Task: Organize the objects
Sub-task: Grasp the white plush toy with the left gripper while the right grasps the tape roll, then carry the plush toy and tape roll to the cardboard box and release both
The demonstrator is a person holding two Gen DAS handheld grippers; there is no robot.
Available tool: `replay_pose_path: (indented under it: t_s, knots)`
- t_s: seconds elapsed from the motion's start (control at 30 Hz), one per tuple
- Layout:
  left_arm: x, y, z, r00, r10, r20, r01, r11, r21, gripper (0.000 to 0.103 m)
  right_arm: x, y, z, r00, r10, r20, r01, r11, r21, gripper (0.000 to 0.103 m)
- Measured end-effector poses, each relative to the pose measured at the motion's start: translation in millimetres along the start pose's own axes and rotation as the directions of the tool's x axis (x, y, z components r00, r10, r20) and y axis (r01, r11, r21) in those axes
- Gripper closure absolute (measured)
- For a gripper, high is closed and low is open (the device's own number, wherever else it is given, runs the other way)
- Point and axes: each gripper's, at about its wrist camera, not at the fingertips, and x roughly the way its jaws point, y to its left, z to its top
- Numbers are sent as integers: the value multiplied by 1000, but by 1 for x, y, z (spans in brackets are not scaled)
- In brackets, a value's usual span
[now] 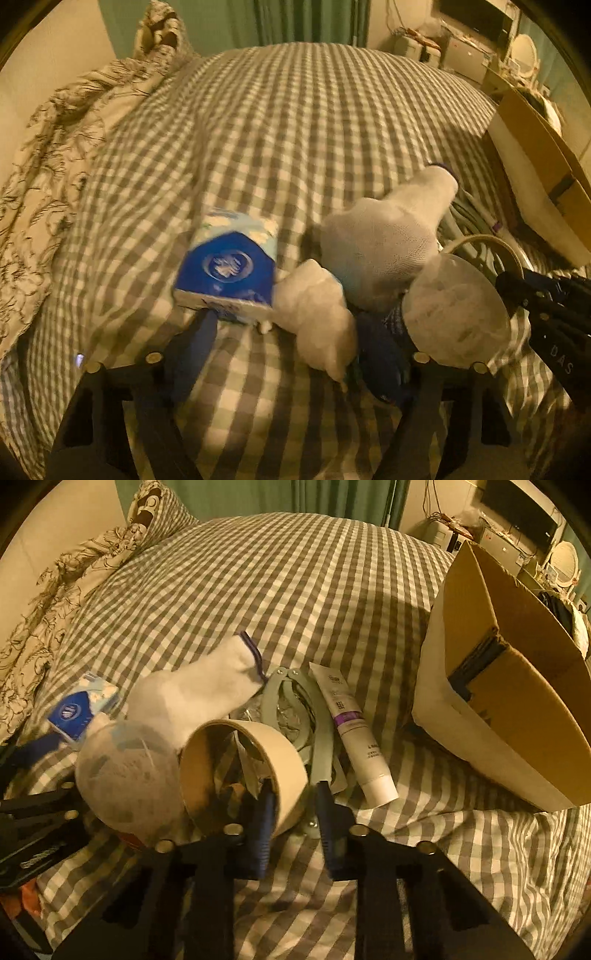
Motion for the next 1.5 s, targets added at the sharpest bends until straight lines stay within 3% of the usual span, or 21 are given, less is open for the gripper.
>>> replay_pose_path:
  t_s: [0.03,0.07,0.23,0.27,0.3,0.57,1.0,1.17,1.37,1.5]
  knots:
    - [4,-2,0,999,-29,-24,29,1000,6,41,-1,1,-1,1000,-5,0,5,1000,-1,87]
    - [10,-4,-1,997,-56,-50,56,998,11,43,-1,1,-1,1000,-10,0,10,1000,-3,87]
    - [8,-4,-5,996,-75,-51,76,997,15,44,-7,4,-5,999,-32,6,32,999,-23,87]
    - [4,-3,-7,995,-86,-43,86,996,7,51,-8,5,-5,999,-31,10,31,999,-23,88]
    - [-3,0,-10,993,-114,-29,114,993,-8,66,-11,3,-8,999,-28,16,28,999,-18,88]
    - [-42,5,-30,991,-127,43,128,992,-12,66,-47,-5,-24,996,-36,86,34,999,24,98]
    - [-114,27,-36,973,-134,187,144,989,-37,67,-127,-6,-47,968,-38,247,34,999,24,99]
    - [-143,9,-23,958,-154,244,155,988,15,67,-160,-23,-44,954,-27,300,12,999,51,99]
    - [-182,-38,22,921,-269,282,247,963,111,67,-202,-65,-24,930,-92,356,69,995,78,99]
    - [-196,-87,57,904,-310,293,259,945,201,67,-223,-108,-3,910,-160,384,119,985,129,99]
